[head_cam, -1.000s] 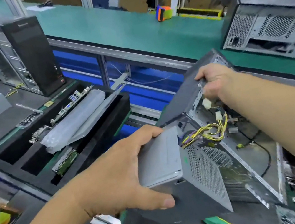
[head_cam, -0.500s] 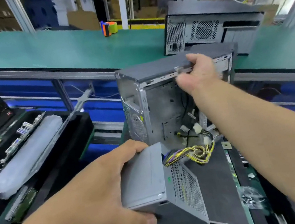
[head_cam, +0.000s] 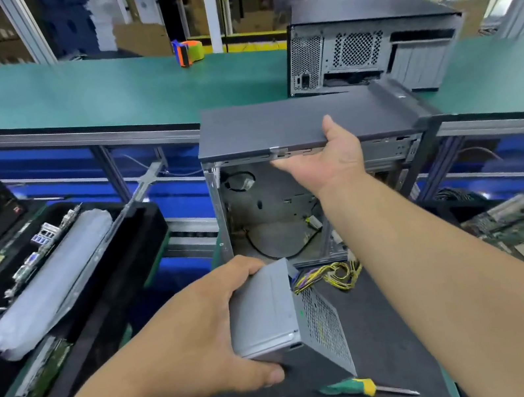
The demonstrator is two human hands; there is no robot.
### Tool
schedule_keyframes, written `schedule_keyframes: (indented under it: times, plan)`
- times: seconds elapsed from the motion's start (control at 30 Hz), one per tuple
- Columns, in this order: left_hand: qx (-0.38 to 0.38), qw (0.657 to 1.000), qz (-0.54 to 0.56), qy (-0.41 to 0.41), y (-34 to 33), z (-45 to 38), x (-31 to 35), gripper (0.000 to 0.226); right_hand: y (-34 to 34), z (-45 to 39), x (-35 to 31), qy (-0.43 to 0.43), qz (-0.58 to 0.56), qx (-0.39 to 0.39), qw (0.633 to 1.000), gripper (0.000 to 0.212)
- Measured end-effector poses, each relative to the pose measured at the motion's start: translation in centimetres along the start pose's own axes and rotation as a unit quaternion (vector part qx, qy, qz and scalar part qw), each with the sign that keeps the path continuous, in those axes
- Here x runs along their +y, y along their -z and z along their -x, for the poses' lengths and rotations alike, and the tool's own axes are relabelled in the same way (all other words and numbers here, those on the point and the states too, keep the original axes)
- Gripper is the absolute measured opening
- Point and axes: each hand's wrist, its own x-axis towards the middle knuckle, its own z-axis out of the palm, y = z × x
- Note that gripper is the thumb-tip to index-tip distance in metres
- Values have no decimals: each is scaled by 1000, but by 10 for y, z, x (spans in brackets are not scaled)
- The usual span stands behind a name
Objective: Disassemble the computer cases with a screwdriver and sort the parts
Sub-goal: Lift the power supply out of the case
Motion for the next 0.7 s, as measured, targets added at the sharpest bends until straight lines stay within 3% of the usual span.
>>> schedule_keyframes:
  times: [0.03,0.07,0.1,0.13,0.17,0.2,0.3,0.37,0.53,0.7]
  plan:
    - [19,1000,-10,-12,2,6,-5,17,-3,0,-1,5,8,9,1000,31]
    - [33,999,-12,-12,3,9,-9,31,-5,-2,-1,15,18,25,999,23]
    - [45,997,-43,-34,2,19,-19,66,-7,-3,-3,33,40,49,997,18]
    - [48,996,-68,-44,2,26,-25,85,-7,-4,-5,54,75,70,993,13]
    - [53,995,-57,-55,2,28,-32,90,-7,-5,-6,73,109,82,988,11]
    - [60,995,-56,-57,3,29,-36,91,-8,-5,-6,90,139,88,982,15]
    - [65,996,-32,-60,5,27,-39,90,0,0,-5,89,141,69,984,52]
    - [64,996,-24,-59,5,27,-44,91,3,3,-5,84,118,52,988,58]
    - [86,993,-41,-67,-1,17,-51,89,3,-3,2,154,95,99,979,18]
    - [106,992,-10,-67,-10,-1,-65,90,5,6,1,119,13,34,992,10]
